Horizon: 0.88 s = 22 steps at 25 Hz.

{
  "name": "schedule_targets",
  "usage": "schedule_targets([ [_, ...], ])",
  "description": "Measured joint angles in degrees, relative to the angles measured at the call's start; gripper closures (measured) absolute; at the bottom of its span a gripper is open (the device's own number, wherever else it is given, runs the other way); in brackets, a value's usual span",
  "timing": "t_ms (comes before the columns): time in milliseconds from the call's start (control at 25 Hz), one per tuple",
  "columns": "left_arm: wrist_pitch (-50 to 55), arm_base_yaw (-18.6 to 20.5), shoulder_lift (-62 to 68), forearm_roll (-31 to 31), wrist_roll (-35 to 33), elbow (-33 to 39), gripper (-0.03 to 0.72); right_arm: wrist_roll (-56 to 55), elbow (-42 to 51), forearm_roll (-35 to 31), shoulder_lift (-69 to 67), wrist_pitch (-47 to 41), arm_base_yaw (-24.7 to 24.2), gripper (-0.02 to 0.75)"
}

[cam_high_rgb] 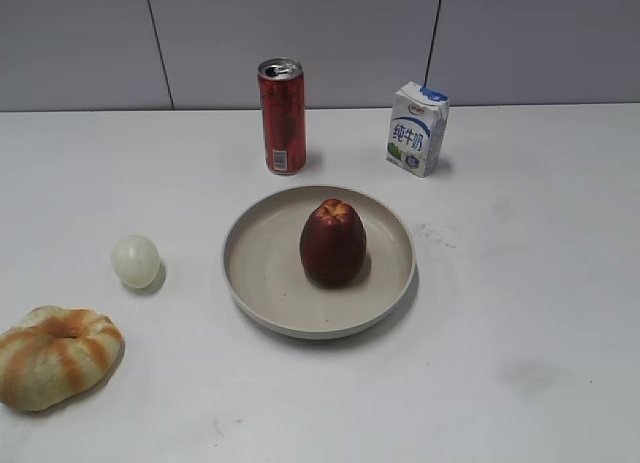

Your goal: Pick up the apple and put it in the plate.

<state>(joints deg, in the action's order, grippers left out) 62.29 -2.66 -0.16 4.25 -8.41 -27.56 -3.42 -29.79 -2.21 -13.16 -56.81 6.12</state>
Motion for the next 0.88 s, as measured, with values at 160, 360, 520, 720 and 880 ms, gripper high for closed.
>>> schedule_targets([
  [160,0.0,0.0,0.0,0.0,0.0,0.0,0.452,0.0,1.04,0.8,2.2,-2.7,0.0,0.145],
  [360,0.0,0.0,0.0,0.0,0.0,0.0,0.452,0.0,1.11,0.91,4.91,-2.98,0.0,0.145],
  [520,0.0,0.0,0.0,0.0,0.0,0.0,0.452,0.0,1.11,0.91,7.77,-3.02,0.0,0.146],
  [720,0.0,0.0,0.0,0.0,0.0,0.0,0.452,0.0,1.11,0.91,12.88,-3.11,0.0,0.146],
  [880,0.0,0.0,0.0,-0.05,0.0,0.06,0.452,-0.06,1.11,0.91,13.48,-3.23,0.0,0.146],
])
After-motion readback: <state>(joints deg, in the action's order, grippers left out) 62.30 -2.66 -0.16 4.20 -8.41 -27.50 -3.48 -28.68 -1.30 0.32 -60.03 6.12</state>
